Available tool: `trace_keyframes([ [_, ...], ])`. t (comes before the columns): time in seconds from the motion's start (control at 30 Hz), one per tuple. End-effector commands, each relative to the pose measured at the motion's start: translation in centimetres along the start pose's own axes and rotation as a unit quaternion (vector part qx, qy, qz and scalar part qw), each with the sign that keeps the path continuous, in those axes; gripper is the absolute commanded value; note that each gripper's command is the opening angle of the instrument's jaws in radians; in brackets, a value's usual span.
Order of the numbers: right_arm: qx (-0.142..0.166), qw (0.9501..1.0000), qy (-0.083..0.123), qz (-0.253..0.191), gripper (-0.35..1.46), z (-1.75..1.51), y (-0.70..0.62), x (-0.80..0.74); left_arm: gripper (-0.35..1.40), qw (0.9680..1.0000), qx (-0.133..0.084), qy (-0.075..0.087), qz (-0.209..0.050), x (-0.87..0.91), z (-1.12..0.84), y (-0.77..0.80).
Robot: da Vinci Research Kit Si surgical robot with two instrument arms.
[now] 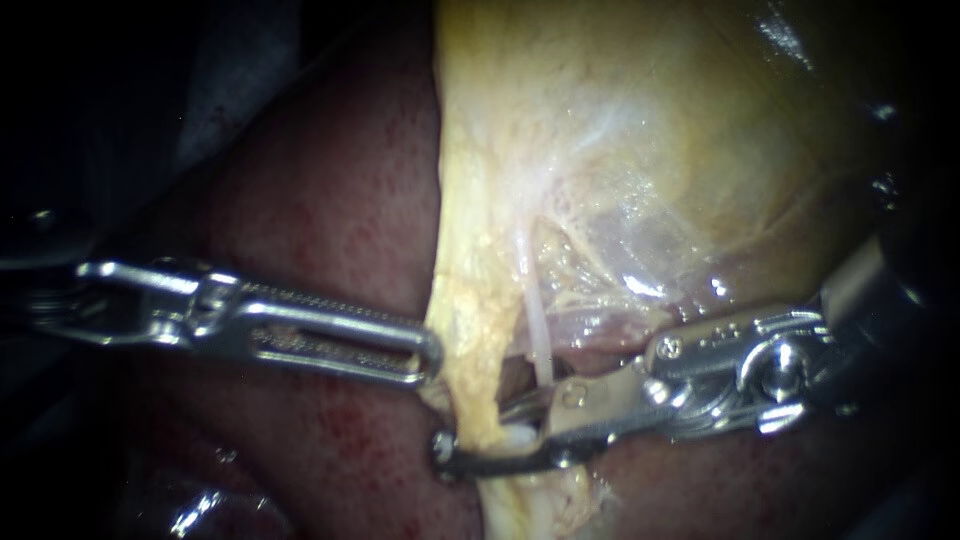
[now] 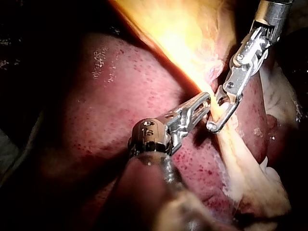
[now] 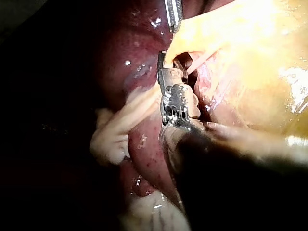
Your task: Clipping first clip left tube
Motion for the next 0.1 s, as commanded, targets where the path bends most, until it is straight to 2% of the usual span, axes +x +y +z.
trace_keyframes([
  [0.03, 0.0, 1.0, 0.0, 0.0, -0.35, 0.0, 0.0, 0.0, -0.35, 1.0, 0.0, 0.0, 0.0, 0.0, 0.0, 0.0],
  [0.1, 0.0, 1.0, 0.0, 0.0, -0.35, 0.0, 0.0, 0.0, -0.35, 1.0, 0.0, 0.0, 0.0, 0.0, 0.0, 0.0],
])
